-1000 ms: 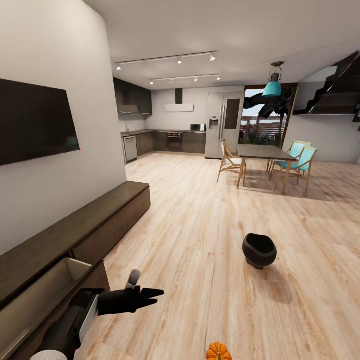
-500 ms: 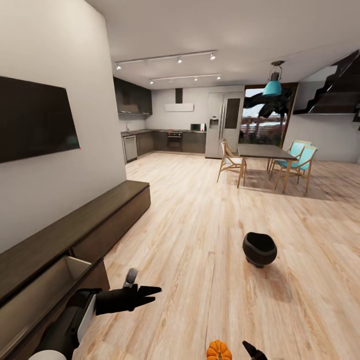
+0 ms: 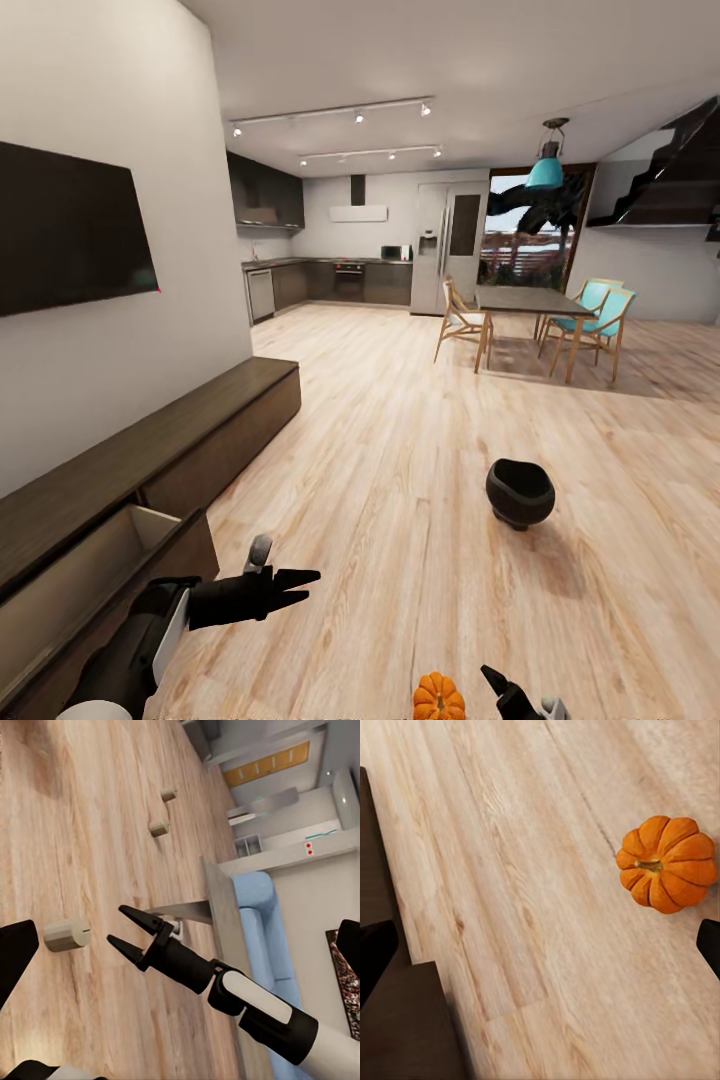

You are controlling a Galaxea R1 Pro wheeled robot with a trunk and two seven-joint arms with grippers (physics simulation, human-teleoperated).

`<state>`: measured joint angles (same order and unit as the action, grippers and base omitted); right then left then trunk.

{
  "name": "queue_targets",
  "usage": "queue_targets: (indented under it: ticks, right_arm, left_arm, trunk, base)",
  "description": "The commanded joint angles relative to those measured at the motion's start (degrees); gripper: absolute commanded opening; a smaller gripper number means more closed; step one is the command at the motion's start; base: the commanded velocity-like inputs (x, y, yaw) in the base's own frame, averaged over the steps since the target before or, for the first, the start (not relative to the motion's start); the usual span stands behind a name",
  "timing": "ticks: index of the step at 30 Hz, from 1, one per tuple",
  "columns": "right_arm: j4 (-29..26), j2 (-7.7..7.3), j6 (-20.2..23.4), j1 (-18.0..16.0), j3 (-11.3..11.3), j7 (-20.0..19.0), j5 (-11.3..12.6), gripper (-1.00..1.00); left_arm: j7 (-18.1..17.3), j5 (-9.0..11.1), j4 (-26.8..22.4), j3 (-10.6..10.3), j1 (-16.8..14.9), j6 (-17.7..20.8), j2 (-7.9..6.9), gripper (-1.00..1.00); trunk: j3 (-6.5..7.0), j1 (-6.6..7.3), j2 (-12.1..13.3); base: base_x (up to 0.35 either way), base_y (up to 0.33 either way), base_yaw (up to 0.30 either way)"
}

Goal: Place each of the two pumpkins and all three candles from the living room inside a cabinet in the living room (use any cabinet), then make sure every cabinet is closed, and position the cauldron so it is next to a table in the living room.

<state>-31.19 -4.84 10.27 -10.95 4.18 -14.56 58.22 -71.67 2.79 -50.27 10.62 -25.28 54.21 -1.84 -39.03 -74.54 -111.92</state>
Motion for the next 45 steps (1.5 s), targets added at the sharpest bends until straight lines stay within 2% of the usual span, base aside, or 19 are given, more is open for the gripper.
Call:
queue_targets:
  ticks: [1,31,40,45]
  right_arm:
    - [0.0,0.05,0.4,0.0,0.3,-0.2,0.6,1.0]
    - [0.2,0.16,-0.5,0.0,0.7,-0.3,0.7,1.0]
    - [0.2,0.1,-0.4,0.0,0.7,-0.3,0.8,1.0]
    - [0.2,0.06,-0.4,0.0,0.7,-0.3,0.7,1.0]
  left_arm:
    - [-0.1,0.2,0.0,0.0,0.0,0.5,0.0,1.0]
    - [-0.3,0.0,-0.2,-0.2,0.0,0.7,0.0,1.0]
    - [-0.4,0.0,-1.3,-2.0,-0.1,2.5,0.53,1.0]
    - [-0.4,0.0,-1.4,-2.3,-0.1,2.6,0.57,1.0]
  trunk:
    - [-0.24,-0.22,-0.4]
    - [-5.63,-6.81,-12.5]
    - [-7.24,-8.78,-16.1]
    - [-8.14,-9.88,-18.1]
  base:
    - [0.0,0.0,0.0]
    - [0.0,0.0,0.0]
    - [0.0,0.0,0.0]
    - [0.0,0.0,0.0]
